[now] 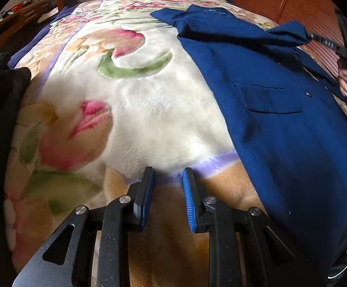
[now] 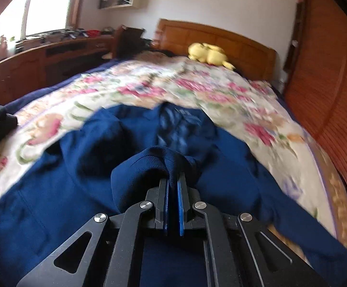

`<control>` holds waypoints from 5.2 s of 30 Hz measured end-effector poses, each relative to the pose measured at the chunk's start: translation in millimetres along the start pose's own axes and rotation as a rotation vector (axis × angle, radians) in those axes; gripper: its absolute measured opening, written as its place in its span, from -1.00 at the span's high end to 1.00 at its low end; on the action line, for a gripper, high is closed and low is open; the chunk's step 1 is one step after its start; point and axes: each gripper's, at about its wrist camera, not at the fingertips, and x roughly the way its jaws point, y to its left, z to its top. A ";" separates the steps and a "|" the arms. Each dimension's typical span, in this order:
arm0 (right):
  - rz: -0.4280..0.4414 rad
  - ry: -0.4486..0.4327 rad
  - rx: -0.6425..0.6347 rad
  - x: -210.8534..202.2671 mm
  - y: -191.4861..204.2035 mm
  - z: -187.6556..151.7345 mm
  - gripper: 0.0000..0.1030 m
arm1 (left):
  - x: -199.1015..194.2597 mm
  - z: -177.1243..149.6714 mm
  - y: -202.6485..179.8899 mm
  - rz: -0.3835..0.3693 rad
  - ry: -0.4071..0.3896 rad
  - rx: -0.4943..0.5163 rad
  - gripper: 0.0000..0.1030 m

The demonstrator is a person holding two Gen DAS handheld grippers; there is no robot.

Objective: Fold large clothes

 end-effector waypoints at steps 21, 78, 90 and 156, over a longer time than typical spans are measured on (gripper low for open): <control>0.157 0.132 0.016 -67.5 -5.7 -70.6 0.00 | -7.4 1.4 -5.6 0.087 -0.026 -0.033 0.51; 0.009 0.082 0.346 -181.0 -108.9 -187.3 -0.10 | -52.6 60.8 -237.0 -0.030 -0.249 0.189 0.51; -0.251 0.099 0.416 -197.2 -239.1 -214.0 -0.11 | -24.8 75.6 -277.2 -0.055 -0.227 0.221 0.49; 0.160 -0.146 -0.019 -193.0 -25.0 44.6 0.76 | -70.0 21.8 -166.1 0.021 -0.275 0.035 0.49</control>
